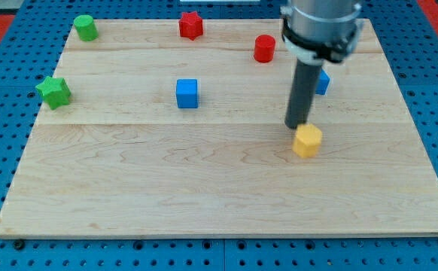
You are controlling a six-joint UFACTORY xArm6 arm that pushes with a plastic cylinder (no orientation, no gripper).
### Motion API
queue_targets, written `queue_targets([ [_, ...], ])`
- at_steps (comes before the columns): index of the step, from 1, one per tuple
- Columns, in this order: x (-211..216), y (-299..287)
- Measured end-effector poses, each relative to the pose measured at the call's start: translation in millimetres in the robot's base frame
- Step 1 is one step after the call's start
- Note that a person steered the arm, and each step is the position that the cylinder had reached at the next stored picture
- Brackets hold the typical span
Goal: Move the red circle towards the bottom left of the board
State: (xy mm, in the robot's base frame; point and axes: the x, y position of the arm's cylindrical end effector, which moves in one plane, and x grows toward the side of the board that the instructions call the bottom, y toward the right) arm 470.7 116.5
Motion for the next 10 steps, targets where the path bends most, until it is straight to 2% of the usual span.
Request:
queue_targets([
  [1, 49, 36],
  [4, 26, 11],
  [5, 3, -9],
  [7, -86, -120],
  [8, -110, -174],
  [9, -105, -223],
  [10, -91, -225],
])
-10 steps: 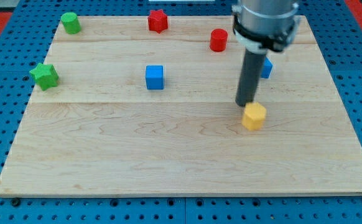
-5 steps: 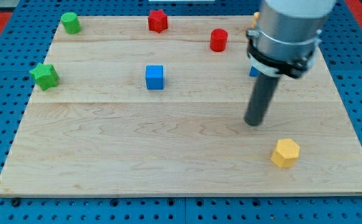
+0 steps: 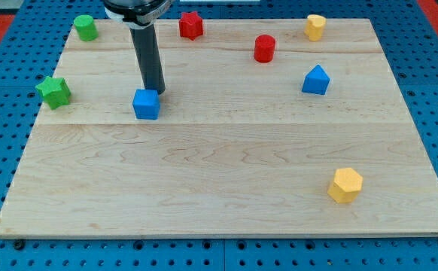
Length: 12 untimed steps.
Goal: Move the red circle towards the bottom left of the board
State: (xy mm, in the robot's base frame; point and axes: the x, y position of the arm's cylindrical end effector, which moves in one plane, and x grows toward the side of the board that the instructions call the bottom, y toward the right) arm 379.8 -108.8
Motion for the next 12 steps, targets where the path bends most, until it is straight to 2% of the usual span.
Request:
queue_targets([
  [4, 20, -6],
  [5, 26, -34],
  [8, 129, 11],
  [9, 102, -58],
  [10, 157, -45],
  [11, 174, 43],
  [12, 122, 14],
])
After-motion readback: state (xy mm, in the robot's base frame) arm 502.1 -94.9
